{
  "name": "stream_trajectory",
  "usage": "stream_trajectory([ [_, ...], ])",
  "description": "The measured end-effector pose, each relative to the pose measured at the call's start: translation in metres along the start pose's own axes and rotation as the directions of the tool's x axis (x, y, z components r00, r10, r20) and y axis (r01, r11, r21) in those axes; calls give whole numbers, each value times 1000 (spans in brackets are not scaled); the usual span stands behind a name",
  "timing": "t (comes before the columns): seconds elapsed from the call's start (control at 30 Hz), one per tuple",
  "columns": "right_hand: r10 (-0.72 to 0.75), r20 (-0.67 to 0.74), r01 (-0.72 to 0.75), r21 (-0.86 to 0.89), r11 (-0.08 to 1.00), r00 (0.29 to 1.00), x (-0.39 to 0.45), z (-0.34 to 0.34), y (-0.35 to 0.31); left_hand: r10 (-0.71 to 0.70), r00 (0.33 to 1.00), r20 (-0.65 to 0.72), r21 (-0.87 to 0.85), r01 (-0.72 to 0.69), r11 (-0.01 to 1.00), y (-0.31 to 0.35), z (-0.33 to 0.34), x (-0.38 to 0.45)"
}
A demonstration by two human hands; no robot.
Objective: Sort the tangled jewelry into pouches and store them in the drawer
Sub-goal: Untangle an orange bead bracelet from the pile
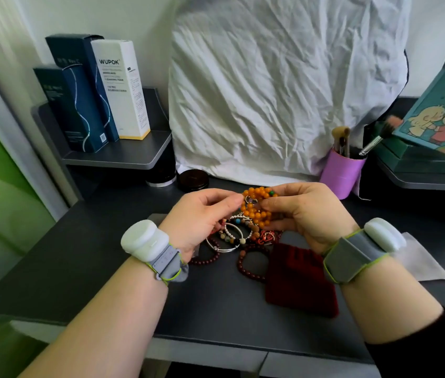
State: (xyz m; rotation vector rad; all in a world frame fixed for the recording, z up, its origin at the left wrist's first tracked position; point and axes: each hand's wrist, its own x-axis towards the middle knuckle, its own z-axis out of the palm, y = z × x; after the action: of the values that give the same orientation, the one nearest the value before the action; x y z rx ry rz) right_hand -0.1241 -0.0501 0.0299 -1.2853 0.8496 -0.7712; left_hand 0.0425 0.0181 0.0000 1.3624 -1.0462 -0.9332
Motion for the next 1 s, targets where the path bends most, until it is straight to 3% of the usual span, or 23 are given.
stream_trajectory([
  [0.1,13,-30,-12,33,999,999,-4,4,5,42,994,-106,103,-31,994,-2,-17,-5],
  [0.17,22,-42,-19,58,998,999,-7,8,9,95,979,-180,265,-45,963,-4,-27,-7],
  [0.27,32,-63,-26,103,994,997,-11,13,15,146,966,-212,525,-13,851,-9,-40,-12],
  [0.4,43,-88,-34,95,995,995,-12,19,22,75,977,-201,726,97,681,-17,-40,-21],
  [0.63,48,-78,-42,78,996,996,-12,31,28,78,980,-181,893,131,430,-25,-34,-19],
  [0.73,50,-67,-43,93,995,997,-12,35,29,72,982,-175,872,120,475,-26,-38,-18],
  [1.0,19,-13,-18,112,994,1000,-2,60,28,39,966,-257,610,131,781,-25,-60,-19],
])
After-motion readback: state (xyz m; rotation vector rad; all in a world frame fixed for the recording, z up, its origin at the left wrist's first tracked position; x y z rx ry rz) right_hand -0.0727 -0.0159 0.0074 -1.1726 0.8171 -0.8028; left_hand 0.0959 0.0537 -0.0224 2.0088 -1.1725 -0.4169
